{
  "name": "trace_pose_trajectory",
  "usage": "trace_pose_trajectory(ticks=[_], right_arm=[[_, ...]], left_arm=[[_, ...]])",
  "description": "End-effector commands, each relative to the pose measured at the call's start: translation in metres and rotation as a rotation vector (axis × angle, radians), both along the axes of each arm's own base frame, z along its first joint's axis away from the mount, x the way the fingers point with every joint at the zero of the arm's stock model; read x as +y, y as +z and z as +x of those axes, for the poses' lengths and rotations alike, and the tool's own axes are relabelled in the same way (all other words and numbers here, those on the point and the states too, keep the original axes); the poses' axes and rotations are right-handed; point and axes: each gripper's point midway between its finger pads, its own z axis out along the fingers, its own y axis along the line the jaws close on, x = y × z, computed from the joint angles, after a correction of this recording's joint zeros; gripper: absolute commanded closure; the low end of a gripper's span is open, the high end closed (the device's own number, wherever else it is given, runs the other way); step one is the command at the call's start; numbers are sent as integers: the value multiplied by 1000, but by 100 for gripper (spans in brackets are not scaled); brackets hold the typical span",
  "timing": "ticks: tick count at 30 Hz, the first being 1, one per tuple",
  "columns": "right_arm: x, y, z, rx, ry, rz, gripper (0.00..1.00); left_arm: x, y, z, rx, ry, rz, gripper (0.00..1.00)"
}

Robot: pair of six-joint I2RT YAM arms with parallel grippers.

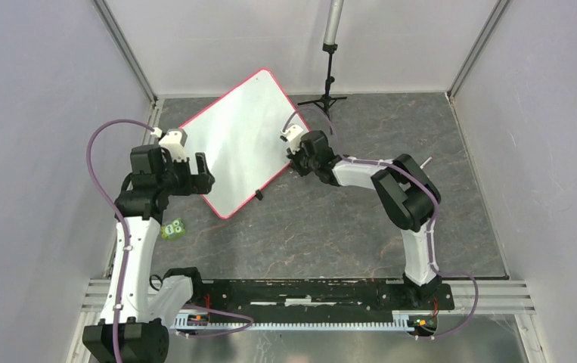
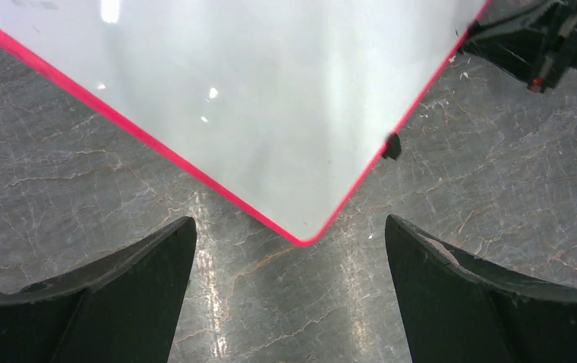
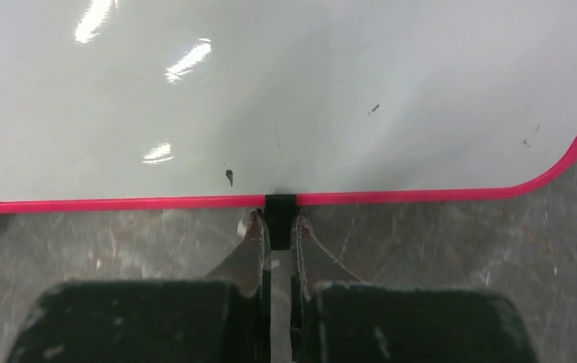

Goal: Write a sentence on the whiteboard
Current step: Move the whiteboard stand to the center of the board.

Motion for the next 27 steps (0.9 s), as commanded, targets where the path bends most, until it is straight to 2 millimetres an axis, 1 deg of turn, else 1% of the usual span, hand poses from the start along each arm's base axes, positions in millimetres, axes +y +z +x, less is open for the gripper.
trace_pose_trajectory(ticks=[1,5,8,11,14,16,18,20,22,27], right_arm=[[-22,6,-35,43,41,-31,100],[-47,-3,-65,100,20,-51,100],[-68,-8,-88,124,-8,-68,100],[-94,-14,-112,148,-46,-95,100],[-118,-18,-134,166,-71,-118,100],[-132,-22,-145,181,-89,-135,100],[-143,-24,-157,198,-103,-149,100],[-156,-27,-165,210,-138,-169,100],[-164,-27,-172,210,-151,-172,100],[-190,-39,-199,292,-210,-211,100]], left_arm=[[-4,7,-4,-29,-13,-20,0],[-7,14,-7,-48,-23,-30,0],[-13,22,-13,-68,-49,-52,0],[-23,32,-19,-98,-87,-85,0],[-29,47,-26,-129,-132,-90,0],[-31,58,-29,-139,-146,-91,0],[-32,65,-31,-145,-173,-73,0],[-34,70,-33,-148,-192,-72,0],[-36,75,-34,-153,-207,-76,0],[-41,85,-35,-169,-230,-95,0]])
